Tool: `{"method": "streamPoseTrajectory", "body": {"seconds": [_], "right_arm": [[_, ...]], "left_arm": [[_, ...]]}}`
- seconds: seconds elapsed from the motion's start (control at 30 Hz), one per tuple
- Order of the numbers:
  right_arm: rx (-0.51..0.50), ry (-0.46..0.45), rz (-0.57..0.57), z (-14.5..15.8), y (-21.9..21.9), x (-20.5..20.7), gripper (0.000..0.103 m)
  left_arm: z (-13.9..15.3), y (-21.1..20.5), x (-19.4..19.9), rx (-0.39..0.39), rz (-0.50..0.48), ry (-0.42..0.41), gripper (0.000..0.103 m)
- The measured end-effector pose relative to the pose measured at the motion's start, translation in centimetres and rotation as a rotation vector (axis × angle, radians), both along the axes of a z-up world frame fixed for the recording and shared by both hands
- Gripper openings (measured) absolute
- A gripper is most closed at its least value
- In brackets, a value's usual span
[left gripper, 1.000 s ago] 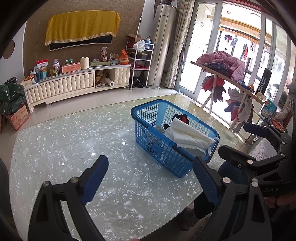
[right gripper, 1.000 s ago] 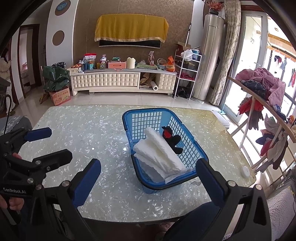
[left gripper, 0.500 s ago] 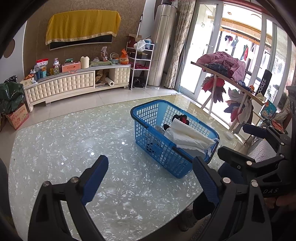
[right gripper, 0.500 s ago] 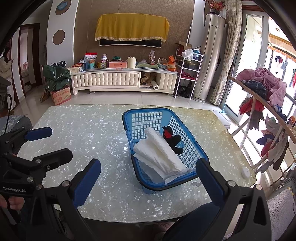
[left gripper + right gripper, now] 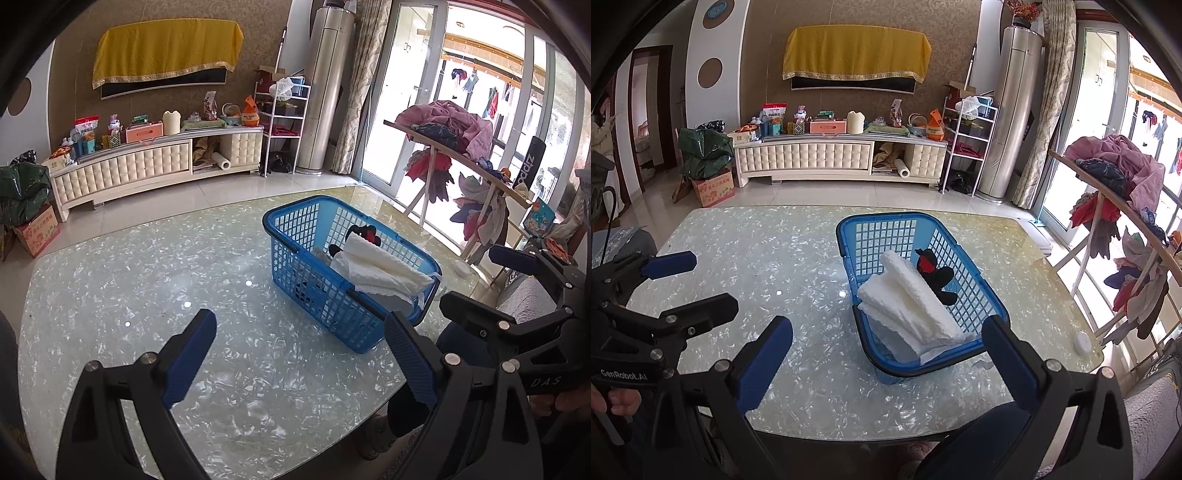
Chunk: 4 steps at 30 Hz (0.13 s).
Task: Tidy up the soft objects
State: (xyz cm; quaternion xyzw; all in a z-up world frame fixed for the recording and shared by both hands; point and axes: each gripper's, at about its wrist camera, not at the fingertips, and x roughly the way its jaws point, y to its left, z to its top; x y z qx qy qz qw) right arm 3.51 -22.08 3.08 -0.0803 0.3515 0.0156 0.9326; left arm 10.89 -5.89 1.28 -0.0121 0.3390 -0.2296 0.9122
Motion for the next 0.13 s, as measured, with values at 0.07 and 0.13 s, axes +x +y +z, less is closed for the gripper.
{"method": "streamPoseTrajectory", "body": {"seconds": [0.07,0.13], "right_arm": [[-0.001,0.000,0.000,0.02,-0.05,0.03,0.102],[0.001,0.002,0.000,-0.02,-0.02,0.04,0.103]], "left_arm": [[-0.02,0.00,-0.02,0.000,0.000,-0.001,0.091],[-0.02,-0.07,-0.01,0.002,0.001,-0.002,0.091]]}}
